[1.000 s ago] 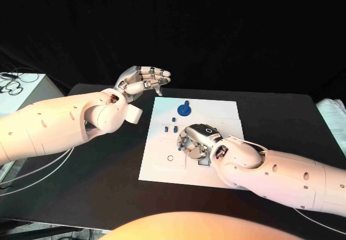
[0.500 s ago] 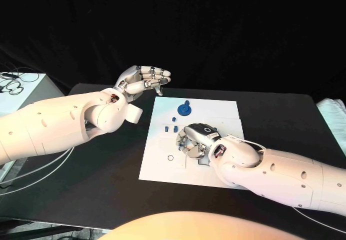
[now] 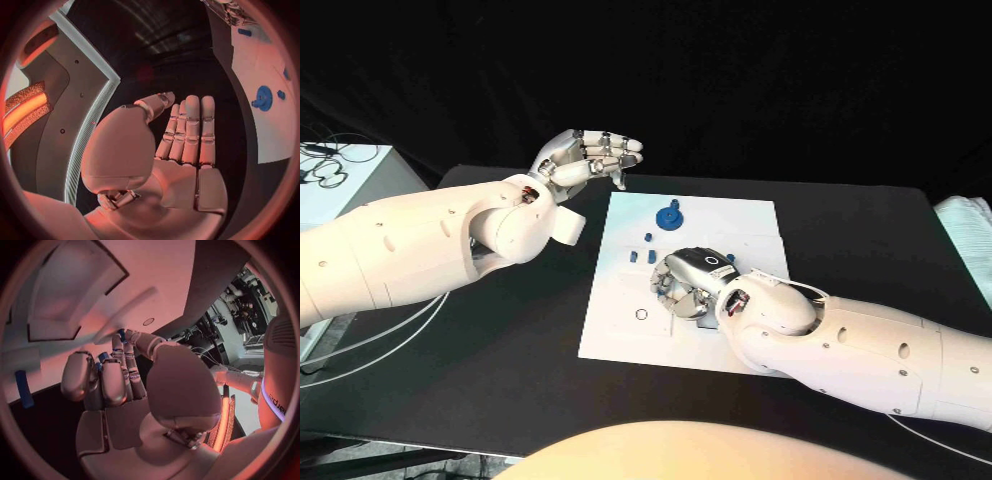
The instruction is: Assemble the parts on the task board
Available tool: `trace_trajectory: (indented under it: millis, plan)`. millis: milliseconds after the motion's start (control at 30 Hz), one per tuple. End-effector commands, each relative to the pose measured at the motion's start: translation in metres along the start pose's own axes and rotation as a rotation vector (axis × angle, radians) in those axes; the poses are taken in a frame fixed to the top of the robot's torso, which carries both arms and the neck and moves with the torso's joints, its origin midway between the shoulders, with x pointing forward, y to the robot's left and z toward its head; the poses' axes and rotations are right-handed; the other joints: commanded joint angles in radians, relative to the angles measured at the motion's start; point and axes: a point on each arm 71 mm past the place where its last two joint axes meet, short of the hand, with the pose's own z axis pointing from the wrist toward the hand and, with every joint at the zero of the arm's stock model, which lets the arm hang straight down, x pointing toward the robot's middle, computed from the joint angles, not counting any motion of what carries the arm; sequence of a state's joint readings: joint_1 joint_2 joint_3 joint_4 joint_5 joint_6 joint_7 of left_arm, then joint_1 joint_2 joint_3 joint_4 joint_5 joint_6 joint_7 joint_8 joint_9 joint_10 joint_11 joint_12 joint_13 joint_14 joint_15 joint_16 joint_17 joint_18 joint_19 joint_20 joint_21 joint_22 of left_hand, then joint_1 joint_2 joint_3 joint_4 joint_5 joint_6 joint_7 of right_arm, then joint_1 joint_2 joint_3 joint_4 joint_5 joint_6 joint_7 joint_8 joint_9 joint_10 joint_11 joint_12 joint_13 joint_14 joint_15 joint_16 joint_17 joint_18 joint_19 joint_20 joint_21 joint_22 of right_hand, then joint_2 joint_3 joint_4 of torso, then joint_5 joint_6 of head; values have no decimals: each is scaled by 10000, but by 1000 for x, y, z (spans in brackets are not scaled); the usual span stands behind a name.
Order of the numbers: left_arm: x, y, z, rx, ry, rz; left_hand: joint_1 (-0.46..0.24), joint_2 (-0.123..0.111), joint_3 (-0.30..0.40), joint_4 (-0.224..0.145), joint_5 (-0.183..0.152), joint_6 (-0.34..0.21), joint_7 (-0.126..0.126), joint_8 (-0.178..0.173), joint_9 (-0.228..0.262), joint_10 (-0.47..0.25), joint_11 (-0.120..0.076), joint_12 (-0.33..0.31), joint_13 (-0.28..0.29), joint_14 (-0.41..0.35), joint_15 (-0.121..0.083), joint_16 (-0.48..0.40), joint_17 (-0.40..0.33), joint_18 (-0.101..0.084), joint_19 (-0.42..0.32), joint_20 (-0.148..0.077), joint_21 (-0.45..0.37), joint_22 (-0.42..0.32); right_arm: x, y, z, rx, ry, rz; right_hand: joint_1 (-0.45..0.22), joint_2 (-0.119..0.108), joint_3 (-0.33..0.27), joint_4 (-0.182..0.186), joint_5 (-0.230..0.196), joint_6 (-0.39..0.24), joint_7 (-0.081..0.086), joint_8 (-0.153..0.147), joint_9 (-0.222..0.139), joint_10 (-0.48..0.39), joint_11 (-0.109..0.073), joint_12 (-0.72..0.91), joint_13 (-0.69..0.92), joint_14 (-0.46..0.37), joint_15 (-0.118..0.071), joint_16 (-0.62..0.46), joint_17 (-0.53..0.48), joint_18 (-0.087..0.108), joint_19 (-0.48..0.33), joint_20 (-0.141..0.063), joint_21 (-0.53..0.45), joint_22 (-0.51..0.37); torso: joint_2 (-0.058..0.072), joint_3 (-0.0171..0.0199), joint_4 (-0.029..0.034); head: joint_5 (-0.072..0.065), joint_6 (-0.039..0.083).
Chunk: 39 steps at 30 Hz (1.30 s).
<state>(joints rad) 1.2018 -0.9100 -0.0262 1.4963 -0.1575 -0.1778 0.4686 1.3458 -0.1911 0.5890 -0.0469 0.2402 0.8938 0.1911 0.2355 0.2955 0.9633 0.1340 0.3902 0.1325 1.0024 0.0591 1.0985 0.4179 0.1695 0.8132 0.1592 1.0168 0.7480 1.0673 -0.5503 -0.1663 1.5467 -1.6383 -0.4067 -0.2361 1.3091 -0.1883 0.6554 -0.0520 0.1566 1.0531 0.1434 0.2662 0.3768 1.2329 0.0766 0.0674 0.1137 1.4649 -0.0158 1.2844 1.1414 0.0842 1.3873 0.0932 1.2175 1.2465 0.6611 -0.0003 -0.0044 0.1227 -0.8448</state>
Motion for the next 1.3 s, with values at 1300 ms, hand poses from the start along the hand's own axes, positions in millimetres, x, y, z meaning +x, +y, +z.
trace_trajectory:
  millis: [1300]
  plan:
    - [-4, 0, -1, -32, -7, -53, 35, 107, -57, -19, 50, -40, 34, -44, -13, -116, -8, 69, -5, 3, -4, -78, -24, 152, 80, -23, -49, -23, -89, -64, -50, 1462, -1239, 227, 1060, -475, -2273, 1470, 623, -848, 227, -1141, -450, -2799, 318, 2765, -358, -314, 404, 347, -1570, 268, -539, 268, -1393, -720, -16, 2, -14, -397, 351]
